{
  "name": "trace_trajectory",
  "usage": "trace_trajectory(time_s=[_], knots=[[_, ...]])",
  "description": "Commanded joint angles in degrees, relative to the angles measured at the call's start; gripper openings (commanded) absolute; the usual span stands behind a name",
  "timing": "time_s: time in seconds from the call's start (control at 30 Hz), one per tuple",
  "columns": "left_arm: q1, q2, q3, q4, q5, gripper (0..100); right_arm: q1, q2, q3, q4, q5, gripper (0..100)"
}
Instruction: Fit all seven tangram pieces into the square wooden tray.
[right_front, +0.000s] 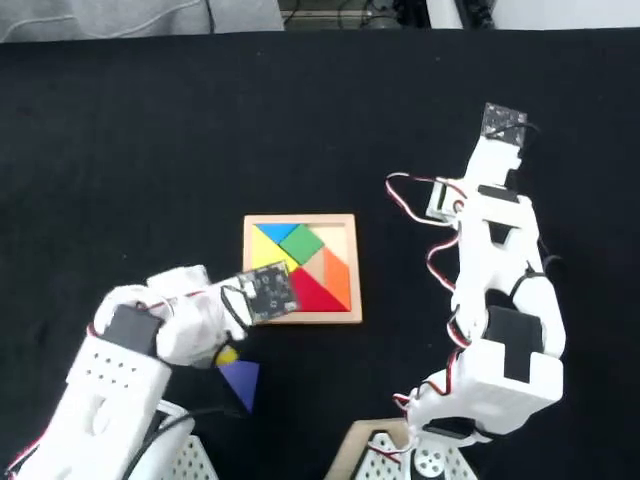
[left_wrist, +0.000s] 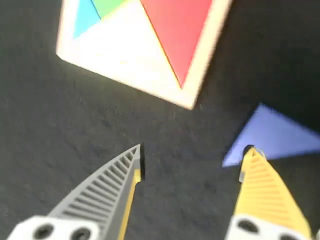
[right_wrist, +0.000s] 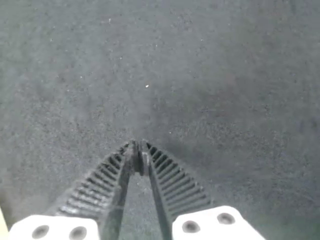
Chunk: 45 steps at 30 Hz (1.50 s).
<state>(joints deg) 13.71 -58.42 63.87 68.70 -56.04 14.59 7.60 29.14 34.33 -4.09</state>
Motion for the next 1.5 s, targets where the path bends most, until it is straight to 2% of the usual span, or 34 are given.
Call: trace_trajectory(time_s=[0.0, 0.17, 0.27, 0.33, 0.43, 0.53, 0.67, 0.83, 0.97, 1.1, 1.27, 1.47], knots=[[2.24, -3.52, -0.75, 0.09, 18.73, 31, -0.97, -1.27, -0.92, -0.97, 1.41, 1.1], [-0.31, -3.60, -2.51, 4.22, 52.84, 31, -1.05, 1.19, -3.03, -0.53, 1.49, 1.1], [-6.55, -4.13, -3.03, 2.11, 63.21, 31, -1.05, 1.71, -3.38, -0.53, 1.49, 1.1], [-5.76, -4.13, -3.30, 1.58, 66.37, 31, -1.05, 1.80, -3.38, -0.53, 1.49, 1.1], [-4.53, -4.04, -3.12, 1.32, 65.93, 31, -1.05, 1.80, -3.38, -0.53, 1.49, 1.1], [-8.31, -3.60, -4.70, -0.44, 59.78, 31, -1.14, 1.54, -3.56, 1.58, 2.02, 1.1], [-28.00, -3.52, -8.75, -5.98, 54.15, 31, -3.34, -0.66, -6.20, 10.02, 10.11, 1.1], [-52.79, -4.04, -10.24, -9.76, 52.84, 31, -12.92, -10.59, -6.46, 23.82, 15.21, 1.1], [-65.01, -3.60, -4.70, -15.56, 52.75, 31, -23.21, -17.98, -4.70, 32.88, 18.20, 1.1], [-68.97, -3.60, 5.58, -22.15, 48.00, 31, -36.22, -23.25, -4.62, 43.25, 18.11, 1.1], [-68.97, -4.04, 15.69, -23.82, 44.75, 31, -53.36, -25.71, -4.62, 49.32, 14.07, 1.1], [-69.41, -4.13, 20.00, -23.82, 44.84, 31, -63.82, -21.14, -4.35, 49.58, 12.22, 1.3]])
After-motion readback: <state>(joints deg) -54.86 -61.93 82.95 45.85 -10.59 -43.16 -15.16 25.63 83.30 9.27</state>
